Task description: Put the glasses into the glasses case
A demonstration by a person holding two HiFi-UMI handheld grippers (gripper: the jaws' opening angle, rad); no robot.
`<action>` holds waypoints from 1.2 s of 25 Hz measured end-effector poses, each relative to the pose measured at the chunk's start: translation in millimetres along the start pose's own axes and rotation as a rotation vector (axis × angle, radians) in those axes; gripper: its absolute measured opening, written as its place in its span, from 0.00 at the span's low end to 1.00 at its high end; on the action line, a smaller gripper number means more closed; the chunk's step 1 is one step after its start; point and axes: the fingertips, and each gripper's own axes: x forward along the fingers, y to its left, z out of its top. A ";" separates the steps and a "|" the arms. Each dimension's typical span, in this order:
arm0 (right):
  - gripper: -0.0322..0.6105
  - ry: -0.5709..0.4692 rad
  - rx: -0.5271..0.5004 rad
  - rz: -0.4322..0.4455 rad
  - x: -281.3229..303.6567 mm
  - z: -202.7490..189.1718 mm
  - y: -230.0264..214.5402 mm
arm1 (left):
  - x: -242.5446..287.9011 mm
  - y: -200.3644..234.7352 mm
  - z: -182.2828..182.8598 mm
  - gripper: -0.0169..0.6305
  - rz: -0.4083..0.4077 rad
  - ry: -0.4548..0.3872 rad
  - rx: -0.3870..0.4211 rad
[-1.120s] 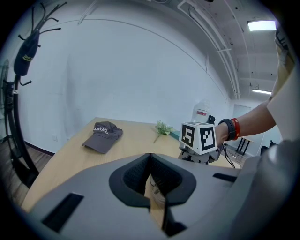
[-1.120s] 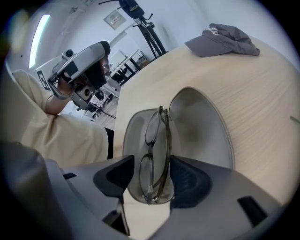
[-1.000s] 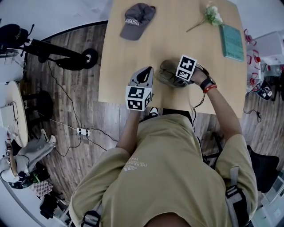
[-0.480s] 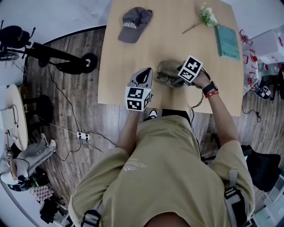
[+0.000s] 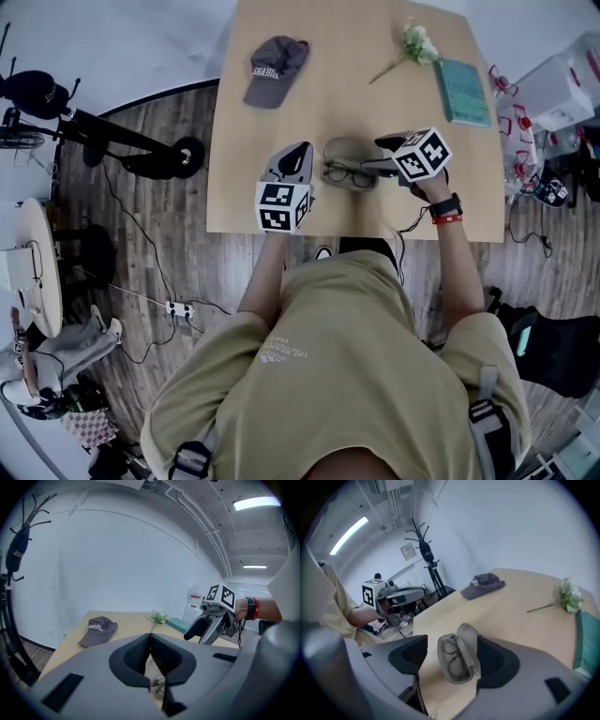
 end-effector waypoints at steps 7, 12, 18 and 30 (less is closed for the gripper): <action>0.50 -0.308 0.049 -0.137 -60.5 41.6 7.2 | -7.1 -13.2 27.7 0.06 -0.019 -0.048 0.038; 0.46 -0.391 0.013 -0.241 -92.9 59.8 10.9 | -11.7 -19.5 51.6 0.06 -0.005 -0.083 0.074; 0.41 -0.500 0.001 -0.318 -122.3 78.3 20.1 | -15.5 -21.5 81.2 0.06 0.019 -0.135 0.088; 0.28 -0.709 -0.043 -0.563 -178.9 90.1 32.7 | -24.0 -49.2 119.3 0.06 0.017 -0.205 0.122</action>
